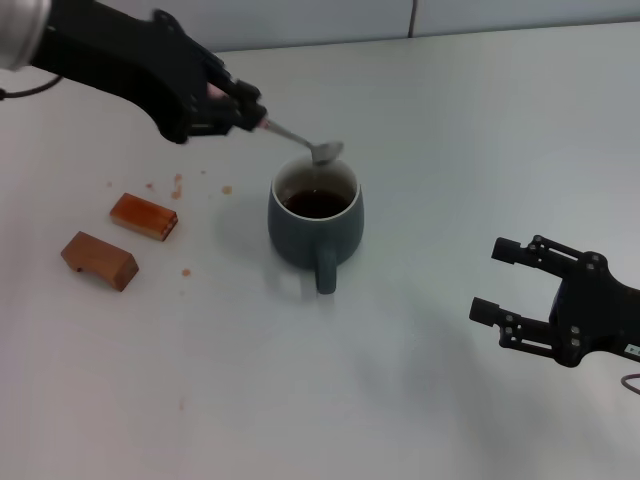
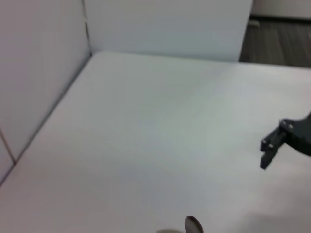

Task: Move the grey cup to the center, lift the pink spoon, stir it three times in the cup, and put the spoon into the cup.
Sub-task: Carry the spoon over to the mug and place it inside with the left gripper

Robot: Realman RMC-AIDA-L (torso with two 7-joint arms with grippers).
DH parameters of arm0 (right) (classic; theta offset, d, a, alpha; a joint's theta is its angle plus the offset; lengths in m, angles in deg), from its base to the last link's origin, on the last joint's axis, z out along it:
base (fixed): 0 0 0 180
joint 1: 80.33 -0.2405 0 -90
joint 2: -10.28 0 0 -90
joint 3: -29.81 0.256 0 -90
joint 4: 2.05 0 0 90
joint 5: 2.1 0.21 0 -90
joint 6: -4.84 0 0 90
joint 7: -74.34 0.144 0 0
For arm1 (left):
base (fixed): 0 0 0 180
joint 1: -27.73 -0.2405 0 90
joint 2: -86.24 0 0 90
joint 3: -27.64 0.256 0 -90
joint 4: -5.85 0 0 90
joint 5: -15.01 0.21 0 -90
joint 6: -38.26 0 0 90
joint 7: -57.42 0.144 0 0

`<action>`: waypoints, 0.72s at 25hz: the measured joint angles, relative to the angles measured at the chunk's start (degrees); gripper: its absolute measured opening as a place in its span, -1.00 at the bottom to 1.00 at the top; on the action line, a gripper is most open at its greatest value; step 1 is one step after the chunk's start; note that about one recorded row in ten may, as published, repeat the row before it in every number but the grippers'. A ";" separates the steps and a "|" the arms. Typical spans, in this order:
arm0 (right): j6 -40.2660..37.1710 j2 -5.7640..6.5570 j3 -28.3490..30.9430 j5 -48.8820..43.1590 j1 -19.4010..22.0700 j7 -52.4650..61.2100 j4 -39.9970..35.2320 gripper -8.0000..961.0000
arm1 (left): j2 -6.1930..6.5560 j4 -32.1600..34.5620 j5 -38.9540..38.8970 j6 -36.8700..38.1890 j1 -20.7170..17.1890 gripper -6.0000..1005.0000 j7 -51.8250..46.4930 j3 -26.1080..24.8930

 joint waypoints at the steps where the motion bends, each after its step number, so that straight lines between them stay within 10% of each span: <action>1: 0.00 0.00 0.00 0.00 0.00 0.00 0.00 0.64 | 0.00 0.00 0.00 0.00 0.00 -0.72 0.00 0.00; 18: -0.61 0.00 0.00 -0.11 0.07 0.01 -0.09 0.64 | -0.40 -0.26 9.27 -5.21 3.18 -0.72 0.00 11.83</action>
